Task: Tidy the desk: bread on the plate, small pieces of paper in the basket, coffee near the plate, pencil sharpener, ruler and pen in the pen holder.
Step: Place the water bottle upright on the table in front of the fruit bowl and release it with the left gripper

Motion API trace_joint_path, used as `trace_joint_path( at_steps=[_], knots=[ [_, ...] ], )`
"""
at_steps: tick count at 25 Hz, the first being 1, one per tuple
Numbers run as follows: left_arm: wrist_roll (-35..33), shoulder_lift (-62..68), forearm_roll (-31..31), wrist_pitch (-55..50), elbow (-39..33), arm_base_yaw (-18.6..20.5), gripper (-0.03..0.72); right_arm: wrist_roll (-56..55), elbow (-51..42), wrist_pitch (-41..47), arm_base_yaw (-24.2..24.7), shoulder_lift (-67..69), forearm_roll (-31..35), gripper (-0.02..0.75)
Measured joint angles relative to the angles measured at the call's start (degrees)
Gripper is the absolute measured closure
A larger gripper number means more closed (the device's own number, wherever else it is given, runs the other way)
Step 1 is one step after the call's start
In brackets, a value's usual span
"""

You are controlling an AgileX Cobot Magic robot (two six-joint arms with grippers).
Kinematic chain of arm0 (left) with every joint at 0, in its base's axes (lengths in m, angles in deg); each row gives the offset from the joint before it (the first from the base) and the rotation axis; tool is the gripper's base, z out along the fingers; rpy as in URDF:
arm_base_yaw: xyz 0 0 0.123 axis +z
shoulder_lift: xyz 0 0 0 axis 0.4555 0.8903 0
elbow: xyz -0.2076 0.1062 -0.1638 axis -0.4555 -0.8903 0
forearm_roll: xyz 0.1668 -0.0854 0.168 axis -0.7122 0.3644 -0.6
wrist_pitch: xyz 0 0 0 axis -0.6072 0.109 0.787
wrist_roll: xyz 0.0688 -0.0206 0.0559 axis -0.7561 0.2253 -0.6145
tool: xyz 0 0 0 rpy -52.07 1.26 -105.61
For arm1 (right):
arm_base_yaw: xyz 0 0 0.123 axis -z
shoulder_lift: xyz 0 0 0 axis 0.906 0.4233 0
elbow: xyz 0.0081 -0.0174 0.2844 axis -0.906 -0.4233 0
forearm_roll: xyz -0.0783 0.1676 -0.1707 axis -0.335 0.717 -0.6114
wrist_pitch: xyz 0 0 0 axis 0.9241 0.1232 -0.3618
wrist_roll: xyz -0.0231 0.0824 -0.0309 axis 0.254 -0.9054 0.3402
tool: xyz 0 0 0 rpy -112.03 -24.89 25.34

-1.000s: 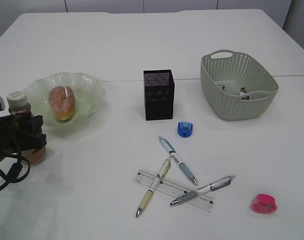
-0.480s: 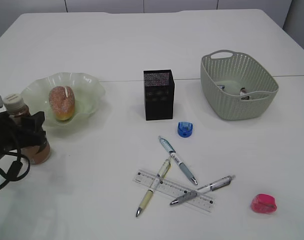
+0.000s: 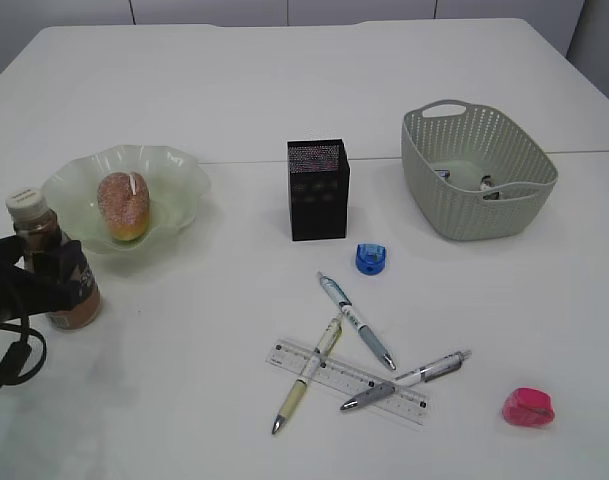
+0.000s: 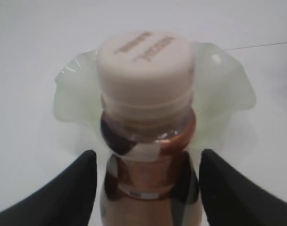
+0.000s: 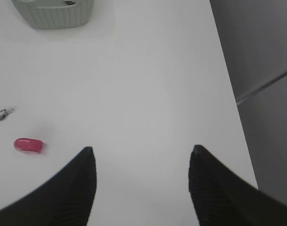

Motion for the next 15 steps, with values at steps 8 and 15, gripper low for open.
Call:
trace_joint_path(
  at_steps=[8,15],
  knots=[
    [0.00,-3.71,0.00,0.00,-0.05,0.00,0.197,0.00,0.00,0.00,0.00,0.00,0.00,0.252],
    [0.00,-8.25,0.00,0.00,-0.26,0.00,0.197,0.00,0.00,0.00,0.00,0.00,0.00,0.251]
  ],
)
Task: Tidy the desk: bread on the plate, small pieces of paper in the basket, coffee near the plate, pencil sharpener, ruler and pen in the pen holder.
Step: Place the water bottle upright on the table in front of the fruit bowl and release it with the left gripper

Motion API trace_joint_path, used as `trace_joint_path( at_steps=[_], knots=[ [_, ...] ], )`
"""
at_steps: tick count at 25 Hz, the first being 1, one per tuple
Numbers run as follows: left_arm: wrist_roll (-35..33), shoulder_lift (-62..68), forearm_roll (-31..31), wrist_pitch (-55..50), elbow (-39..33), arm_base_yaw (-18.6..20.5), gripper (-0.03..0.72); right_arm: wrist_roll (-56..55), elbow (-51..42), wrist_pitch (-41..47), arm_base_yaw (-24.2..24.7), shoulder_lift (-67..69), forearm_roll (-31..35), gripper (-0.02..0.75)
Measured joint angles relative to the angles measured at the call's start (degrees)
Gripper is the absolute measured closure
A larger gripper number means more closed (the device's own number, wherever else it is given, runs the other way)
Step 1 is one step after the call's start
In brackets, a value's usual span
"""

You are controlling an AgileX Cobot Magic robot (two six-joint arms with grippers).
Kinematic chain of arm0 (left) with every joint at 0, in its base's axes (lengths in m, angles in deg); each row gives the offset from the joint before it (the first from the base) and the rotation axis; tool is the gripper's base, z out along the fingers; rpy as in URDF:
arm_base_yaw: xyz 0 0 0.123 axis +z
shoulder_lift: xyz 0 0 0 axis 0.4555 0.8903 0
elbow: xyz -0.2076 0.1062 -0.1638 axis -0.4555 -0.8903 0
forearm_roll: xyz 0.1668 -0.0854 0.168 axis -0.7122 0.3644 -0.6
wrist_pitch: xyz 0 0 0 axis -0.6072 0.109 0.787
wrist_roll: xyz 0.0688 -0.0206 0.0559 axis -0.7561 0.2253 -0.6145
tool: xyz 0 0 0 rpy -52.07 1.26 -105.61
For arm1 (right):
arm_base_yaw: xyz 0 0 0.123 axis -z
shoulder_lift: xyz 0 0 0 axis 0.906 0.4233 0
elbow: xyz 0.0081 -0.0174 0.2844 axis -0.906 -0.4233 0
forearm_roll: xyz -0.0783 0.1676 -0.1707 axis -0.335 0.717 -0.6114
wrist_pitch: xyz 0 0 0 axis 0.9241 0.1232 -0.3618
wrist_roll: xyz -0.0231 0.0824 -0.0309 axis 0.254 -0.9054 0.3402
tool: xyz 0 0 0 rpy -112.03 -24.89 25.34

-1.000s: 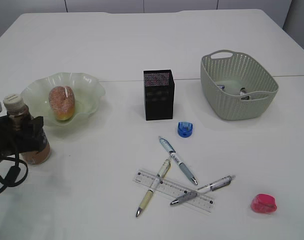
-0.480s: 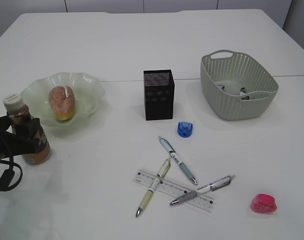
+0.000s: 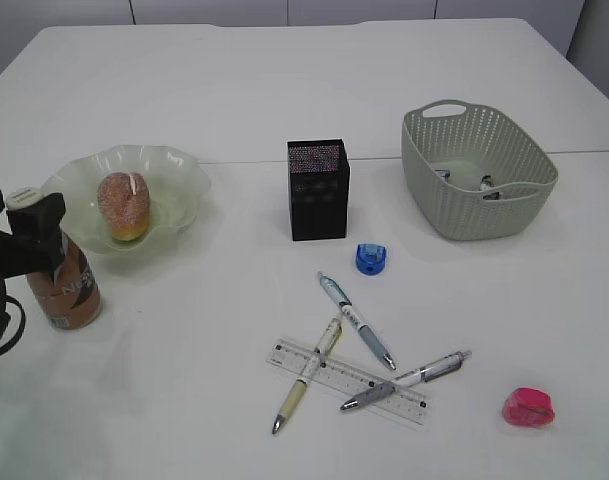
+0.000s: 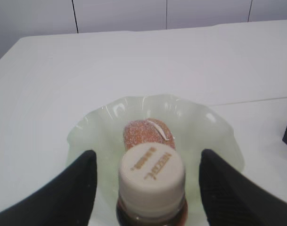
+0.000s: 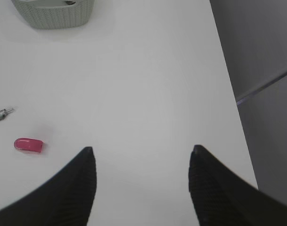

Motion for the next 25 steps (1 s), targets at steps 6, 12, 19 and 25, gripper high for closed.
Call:
trace_joint_path(
  at_steps=[6,12,19,25],
  knots=[
    [0.00,-4.65,-0.10,0.00,-0.09,0.00,0.197,0.00,0.00,0.00,0.00,0.00,0.00,0.252],
    [0.00,-10.62,-0.21,0.00,-0.09,0.00,0.197,0.00,0.00,0.00,0.00,0.00,0.00,0.252],
    [0.00,-20.56,-0.28,-2.88,-0.32,0.00,0.197,0.00,0.00,0.00,0.00,0.00,0.00,0.252],
    [0.00,-30.19,-2.39,-16.52,-0.42,0.00,0.197,0.00,0.00,0.00,0.00,0.00,0.00,0.252]
  ],
)
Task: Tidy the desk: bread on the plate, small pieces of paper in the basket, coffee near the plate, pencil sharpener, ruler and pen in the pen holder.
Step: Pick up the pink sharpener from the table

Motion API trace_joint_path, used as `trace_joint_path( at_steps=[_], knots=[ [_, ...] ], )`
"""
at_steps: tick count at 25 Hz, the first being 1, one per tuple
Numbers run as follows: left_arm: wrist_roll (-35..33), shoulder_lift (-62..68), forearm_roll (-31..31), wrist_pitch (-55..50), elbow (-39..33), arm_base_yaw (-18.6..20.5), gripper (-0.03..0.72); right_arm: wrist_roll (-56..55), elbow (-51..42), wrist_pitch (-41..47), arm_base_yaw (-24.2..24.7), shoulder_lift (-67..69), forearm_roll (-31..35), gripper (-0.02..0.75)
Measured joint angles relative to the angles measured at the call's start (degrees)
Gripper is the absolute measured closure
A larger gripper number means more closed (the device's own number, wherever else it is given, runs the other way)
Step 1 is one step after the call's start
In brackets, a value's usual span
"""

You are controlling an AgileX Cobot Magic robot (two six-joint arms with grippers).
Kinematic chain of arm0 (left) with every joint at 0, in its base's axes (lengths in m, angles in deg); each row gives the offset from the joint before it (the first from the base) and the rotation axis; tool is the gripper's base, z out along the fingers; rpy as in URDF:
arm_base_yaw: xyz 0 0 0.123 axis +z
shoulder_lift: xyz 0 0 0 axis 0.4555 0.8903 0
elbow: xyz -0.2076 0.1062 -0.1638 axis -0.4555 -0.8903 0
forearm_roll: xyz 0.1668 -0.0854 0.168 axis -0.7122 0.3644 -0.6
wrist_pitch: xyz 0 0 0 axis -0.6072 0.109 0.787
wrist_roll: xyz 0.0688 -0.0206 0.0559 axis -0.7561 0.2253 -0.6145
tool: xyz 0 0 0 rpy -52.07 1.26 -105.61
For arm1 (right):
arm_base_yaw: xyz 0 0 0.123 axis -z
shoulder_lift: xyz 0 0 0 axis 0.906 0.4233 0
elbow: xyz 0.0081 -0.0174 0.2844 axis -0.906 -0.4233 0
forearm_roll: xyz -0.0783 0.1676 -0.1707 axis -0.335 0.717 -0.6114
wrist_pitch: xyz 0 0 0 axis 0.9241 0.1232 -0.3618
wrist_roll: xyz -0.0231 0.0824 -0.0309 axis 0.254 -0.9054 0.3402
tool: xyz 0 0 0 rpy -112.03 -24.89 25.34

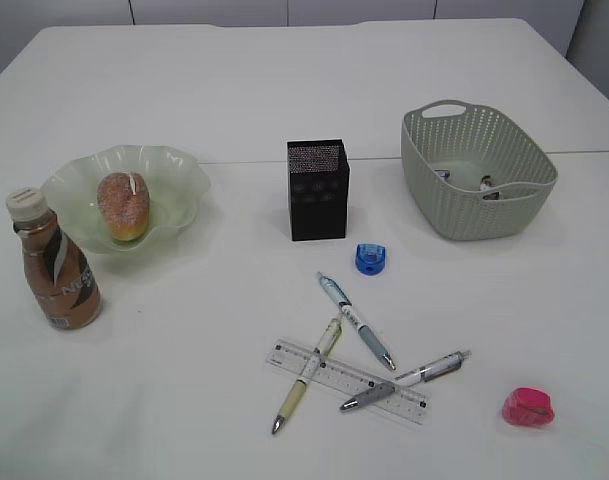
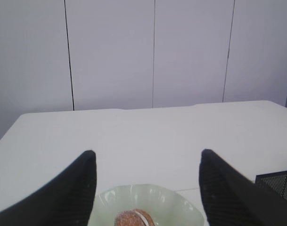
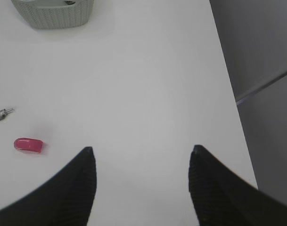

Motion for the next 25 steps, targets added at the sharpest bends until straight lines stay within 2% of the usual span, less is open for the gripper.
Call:
trace_joint_path(
  at_steps=[6,12,18,25],
  knots=[
    [0.00,-10.03,-1.31,-25.22,4.03,0.00,0.200,0.00,0.00,0.00,0.00,0.00,0.00,0.252],
    [0.00,-17.50,-2.51,-48.97,13.08,0.00,0.201,0.00,0.00,0.00,0.00,0.00,2.97,0.252],
    [0.00,-19.31,-2.75,-72.04,22.10,0.00,0.201,0.00,0.00,0.00,0.00,0.00,6.96,0.251],
    [1.71,-19.31,-2.75,-92.48,26.17,0.00,0.201,-0.42,0.00,0.00,0.00,0.14,12.24,0.252]
  ],
)
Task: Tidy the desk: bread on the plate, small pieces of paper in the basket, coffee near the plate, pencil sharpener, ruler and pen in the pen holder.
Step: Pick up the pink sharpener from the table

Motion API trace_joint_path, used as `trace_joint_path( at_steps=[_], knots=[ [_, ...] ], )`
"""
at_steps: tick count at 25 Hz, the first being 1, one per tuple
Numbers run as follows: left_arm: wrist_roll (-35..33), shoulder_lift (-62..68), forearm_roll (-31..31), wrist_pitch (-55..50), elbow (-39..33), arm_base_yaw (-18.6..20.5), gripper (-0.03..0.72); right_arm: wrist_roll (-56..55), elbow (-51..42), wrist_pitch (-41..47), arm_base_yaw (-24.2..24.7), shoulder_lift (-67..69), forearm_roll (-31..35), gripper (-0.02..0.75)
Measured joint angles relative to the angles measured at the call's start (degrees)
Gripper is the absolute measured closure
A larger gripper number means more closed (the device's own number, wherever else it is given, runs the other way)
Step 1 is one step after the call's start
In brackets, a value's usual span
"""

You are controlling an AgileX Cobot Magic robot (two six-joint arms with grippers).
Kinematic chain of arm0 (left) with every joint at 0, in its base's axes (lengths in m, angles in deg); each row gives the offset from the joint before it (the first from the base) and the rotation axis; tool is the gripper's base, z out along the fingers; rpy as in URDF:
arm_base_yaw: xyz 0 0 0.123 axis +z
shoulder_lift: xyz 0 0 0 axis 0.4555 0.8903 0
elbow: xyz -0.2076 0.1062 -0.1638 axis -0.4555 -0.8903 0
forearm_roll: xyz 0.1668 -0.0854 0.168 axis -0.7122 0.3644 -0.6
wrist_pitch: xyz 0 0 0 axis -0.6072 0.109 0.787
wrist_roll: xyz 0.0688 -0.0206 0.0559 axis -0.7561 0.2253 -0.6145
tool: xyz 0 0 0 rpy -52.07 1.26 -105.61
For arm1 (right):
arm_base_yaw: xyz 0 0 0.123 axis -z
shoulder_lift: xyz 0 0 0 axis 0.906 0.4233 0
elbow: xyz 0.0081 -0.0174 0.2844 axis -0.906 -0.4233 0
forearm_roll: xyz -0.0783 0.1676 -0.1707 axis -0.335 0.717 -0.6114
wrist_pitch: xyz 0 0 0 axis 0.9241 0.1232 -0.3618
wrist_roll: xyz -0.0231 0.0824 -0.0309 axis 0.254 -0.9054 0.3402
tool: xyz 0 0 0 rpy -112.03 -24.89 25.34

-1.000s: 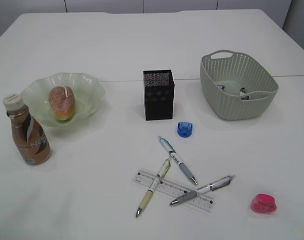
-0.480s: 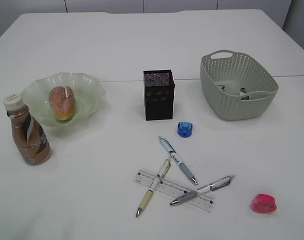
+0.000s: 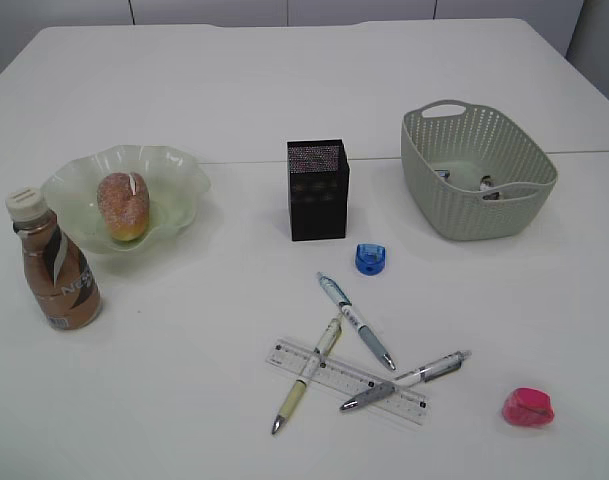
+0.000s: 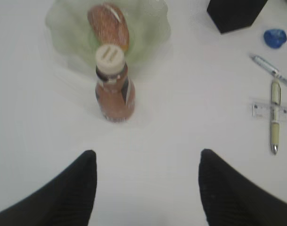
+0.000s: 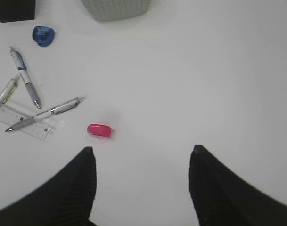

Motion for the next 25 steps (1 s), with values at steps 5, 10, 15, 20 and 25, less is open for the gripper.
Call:
trace_joint_path(
  at_steps=[5,10,15,20,25],
  knots=[
    [3.68,0.00,0.12,-12.44,0.37,0.00,0.201,-0.92,0.00,0.00,0.00,3.48,2.21,0.252],
    [4.28,0.00,2.04,-21.26,0.46,0.00,0.201,4.42,0.00,0.00,-0.14,8.48,5.68,0.252],
    [4.28,0.00,2.27,-25.82,0.46,0.00,0.201,21.23,0.00,-0.23,-2.73,13.50,10.15,0.252],
    [4.28,0.00,2.25,-27.27,0.46,0.00,0.202,35.82,0.00,-0.46,-3.96,19.76,11.23,0.252],
    [4.28,0.00,2.14,-27.37,0.46,0.00,0.202,43.17,0.00,-0.81,-3.96,26.44,11.85,0.252]
  ],
)
